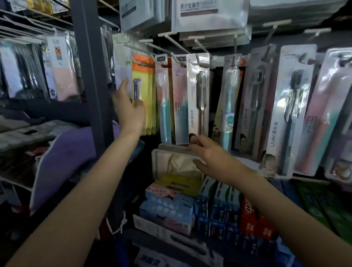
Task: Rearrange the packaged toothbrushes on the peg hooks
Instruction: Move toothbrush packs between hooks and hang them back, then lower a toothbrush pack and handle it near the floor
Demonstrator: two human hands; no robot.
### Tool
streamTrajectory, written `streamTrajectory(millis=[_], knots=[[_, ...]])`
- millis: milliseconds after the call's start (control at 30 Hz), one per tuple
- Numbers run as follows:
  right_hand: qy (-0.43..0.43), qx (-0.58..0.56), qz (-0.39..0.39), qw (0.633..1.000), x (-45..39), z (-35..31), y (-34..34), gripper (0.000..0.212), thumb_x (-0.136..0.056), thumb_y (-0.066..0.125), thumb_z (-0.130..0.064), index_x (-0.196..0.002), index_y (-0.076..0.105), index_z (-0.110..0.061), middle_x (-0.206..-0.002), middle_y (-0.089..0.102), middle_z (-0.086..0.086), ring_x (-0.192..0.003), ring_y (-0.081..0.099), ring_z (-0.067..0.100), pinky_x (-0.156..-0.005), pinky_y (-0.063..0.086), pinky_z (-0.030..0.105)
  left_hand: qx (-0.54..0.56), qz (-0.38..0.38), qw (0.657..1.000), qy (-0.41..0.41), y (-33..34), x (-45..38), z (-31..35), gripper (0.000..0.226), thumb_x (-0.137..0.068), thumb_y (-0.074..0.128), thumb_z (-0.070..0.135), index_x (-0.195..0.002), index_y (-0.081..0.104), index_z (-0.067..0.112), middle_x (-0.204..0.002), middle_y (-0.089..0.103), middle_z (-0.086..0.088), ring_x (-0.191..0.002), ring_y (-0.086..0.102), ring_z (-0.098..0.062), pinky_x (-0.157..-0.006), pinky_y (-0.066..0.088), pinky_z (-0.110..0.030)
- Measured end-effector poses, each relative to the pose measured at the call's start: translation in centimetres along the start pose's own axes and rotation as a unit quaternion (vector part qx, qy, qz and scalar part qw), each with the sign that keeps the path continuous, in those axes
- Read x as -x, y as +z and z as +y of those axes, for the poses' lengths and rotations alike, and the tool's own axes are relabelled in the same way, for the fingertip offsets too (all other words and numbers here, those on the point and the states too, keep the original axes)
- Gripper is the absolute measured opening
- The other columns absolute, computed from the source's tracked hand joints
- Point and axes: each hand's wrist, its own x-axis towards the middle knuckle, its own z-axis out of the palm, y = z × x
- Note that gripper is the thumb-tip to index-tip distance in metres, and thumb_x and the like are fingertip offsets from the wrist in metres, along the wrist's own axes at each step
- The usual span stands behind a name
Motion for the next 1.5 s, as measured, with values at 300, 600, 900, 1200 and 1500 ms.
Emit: streamTrajectory(millis=[300,600,900,1200,1500], knots=[[-0.031,-0.035,0.009,0.999,3.4,-1.2,1.0,0.037,-0.09,0.057,-0.02,-0.124,0.051,-0.007,-0.117,0.049,0.012,-0.102,0.05,0.024,-0.083,0.038,0.026,-0.081,-0.156,0.982,0.069,1.1,10.5,-4.9,0.046,-0.085,0.048,-0.005,-0.127,0.048,0.015,-0.116,0.038,-0.004,-0.115,0.042,-0.026,-0.099,0.031,-0.028],[-0.059,-0.117,-0.053,0.99,4.5,-5.6,6.2,0.04,-0.09,0.058,-0.022,-0.124,0.051,-0.002,-0.112,0.053,0.017,-0.098,0.053,0.027,-0.078,0.035,0.019,-0.156,-0.202,0.965,0.06,-5.5,19.1,-10.3,0.038,-0.085,0.046,-0.006,-0.12,0.052,0.008,-0.116,0.044,-0.013,-0.09,0.052,-0.016,-0.076,0.042,-0.023],[-0.06,-0.284,-0.174,0.941,13.4,-12.4,15.4,0.035,-0.091,0.056,-0.018,-0.123,0.051,-0.005,-0.112,0.053,0.013,-0.088,0.052,0.015,-0.075,0.037,0.016,-0.271,-0.252,0.92,-0.128,-13.8,35.9,-15.3,0.04,-0.087,0.047,-0.002,-0.124,0.05,0.014,-0.113,0.041,-0.006,-0.083,0.051,-0.013,-0.073,0.044,-0.02],[0.142,-0.352,-0.392,0.838,33.0,-14.9,34.4,0.041,-0.089,0.059,-0.019,-0.126,0.049,-0.007,-0.117,0.054,0.012,-0.095,0.055,0.018,-0.082,0.047,0.029,-0.291,-0.411,0.841,-0.2,-16.9,55.5,-24.2,0.041,-0.086,0.052,-0.001,-0.126,0.049,0.006,-0.121,0.045,-0.019,-0.087,0.056,-0.034,-0.075,0.047,-0.039],[0.112,-0.188,-0.506,0.835,54.6,-17.8,70.1,0.06,-0.09,0.056,-0.025,-0.142,0.03,-0.01,-0.147,0.029,0.017,-0.135,0.028,0.032,-0.111,0.019,0.037,-0.33,-0.555,0.742,-0.177,-16.9,79.0,-48.5,0.05,-0.085,0.057,0.012,-0.134,0.043,0.014,-0.136,0.038,-0.016,-0.121,0.041,-0.031,-0.1,0.038,-0.042]])
